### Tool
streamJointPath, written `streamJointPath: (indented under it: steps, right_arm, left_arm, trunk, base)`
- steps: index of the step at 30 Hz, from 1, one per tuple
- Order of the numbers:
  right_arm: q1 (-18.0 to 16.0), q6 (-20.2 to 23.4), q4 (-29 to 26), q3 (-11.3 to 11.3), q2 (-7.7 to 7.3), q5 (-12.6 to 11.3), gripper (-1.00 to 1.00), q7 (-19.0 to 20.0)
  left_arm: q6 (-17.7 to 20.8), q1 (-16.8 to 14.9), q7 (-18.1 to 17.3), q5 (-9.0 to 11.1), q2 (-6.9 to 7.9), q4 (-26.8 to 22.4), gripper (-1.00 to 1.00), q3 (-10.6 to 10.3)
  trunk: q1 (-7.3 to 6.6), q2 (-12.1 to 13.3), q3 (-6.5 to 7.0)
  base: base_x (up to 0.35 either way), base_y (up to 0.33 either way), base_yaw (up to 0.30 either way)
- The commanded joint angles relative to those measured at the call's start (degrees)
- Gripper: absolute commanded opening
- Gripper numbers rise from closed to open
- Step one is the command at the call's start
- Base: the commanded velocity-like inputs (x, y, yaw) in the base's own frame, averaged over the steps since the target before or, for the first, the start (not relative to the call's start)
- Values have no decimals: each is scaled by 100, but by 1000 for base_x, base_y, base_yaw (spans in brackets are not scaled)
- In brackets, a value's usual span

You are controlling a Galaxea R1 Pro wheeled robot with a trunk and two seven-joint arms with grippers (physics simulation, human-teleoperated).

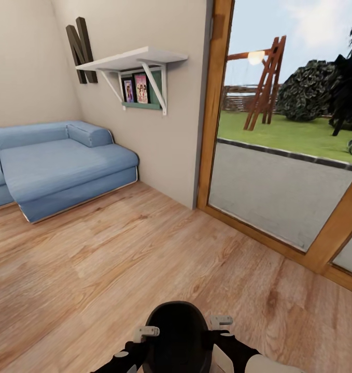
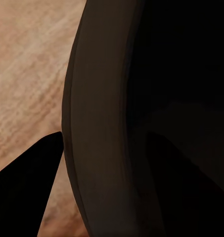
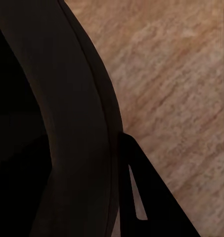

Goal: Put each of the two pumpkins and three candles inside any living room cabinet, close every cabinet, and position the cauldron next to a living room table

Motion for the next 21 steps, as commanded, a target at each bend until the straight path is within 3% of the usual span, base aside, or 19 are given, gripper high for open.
streamJointPath:
  steps: [1,21]
  right_arm:
    - [-5,32,-28,-46,-2,12,-100,-24]
    - [-5,35,-43,-46,-11,12,-100,-22]
  left_arm:
    - [-2,-2,47,52,7,26,-100,-48]
    - [-3,-1,47,46,7,26,-100,-48]
  trunk:
    - [-24,39,14]
    - [-463,842,373]
  base:
    - [0,0,0]
    - [0,0,0]
